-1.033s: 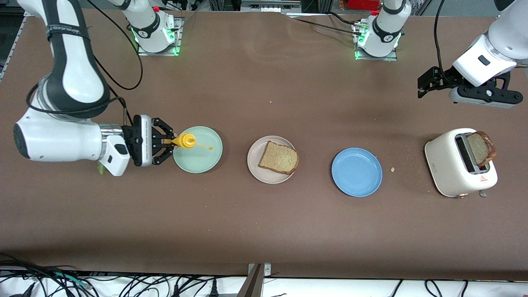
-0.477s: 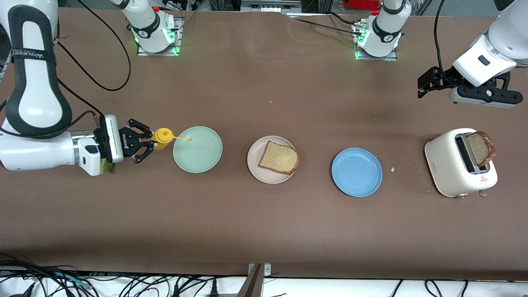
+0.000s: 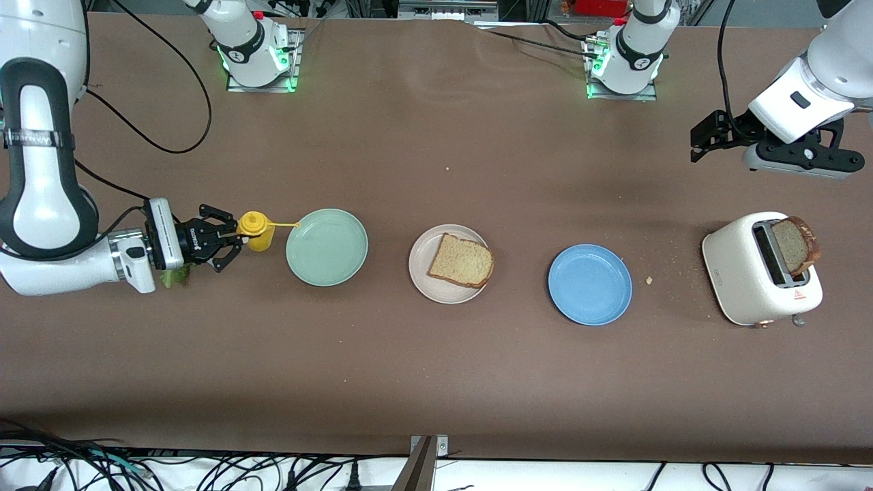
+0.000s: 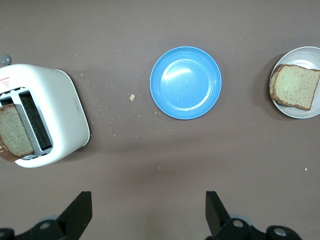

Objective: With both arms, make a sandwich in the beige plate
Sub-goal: 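Lower the yellow bottle onto the table and open the right gripper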

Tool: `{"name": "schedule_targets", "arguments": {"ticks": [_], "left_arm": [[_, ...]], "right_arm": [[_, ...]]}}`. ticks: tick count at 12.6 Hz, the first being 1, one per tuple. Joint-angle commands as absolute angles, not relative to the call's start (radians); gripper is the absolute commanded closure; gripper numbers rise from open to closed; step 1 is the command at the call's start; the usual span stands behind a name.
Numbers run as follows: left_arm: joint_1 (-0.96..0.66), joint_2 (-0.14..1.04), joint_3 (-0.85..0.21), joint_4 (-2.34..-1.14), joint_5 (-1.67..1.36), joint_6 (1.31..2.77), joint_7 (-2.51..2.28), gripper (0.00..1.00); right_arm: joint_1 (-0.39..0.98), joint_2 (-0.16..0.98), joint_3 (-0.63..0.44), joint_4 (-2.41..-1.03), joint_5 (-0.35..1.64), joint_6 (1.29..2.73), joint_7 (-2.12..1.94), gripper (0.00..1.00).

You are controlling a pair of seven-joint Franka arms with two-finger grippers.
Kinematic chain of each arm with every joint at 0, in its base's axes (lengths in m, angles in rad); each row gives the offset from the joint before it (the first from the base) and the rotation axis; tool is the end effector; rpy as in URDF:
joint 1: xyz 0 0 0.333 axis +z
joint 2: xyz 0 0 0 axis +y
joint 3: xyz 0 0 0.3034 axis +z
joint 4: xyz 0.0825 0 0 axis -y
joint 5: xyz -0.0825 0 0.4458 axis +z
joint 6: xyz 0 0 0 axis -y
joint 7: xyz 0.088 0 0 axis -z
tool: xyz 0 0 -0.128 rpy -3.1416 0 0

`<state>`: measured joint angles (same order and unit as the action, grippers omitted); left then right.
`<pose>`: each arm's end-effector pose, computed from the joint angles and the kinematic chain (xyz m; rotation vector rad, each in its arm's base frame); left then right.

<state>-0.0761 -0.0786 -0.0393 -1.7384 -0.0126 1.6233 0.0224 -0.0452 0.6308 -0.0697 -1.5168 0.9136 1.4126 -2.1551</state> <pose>0.5889 -0.0704 0.5533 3.1260 -0.2140 -0.0579 0.6810 0.0386 0.2435 -1.2810 -1.6530 -0.5824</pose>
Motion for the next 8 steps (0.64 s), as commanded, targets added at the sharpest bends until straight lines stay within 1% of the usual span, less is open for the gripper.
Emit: {"name": "schedule_targets", "arguments": {"ticks": [1,8], "left_arm": [[-0.071,-0.069,-0.038,-1.718,-0.029,1.618,0.032,0.00],[-0.071,-0.069,-0.038,-1.718,-0.029,1.620,0.032,0.00]], "right_arm": [[-0.090,0.690,-0.060,-1.505,0.946,1.362,-2.250,0.88],[-0.149,0.797,-0.052,-1.497,0.943,1.312,-2.385,0.87]]}}
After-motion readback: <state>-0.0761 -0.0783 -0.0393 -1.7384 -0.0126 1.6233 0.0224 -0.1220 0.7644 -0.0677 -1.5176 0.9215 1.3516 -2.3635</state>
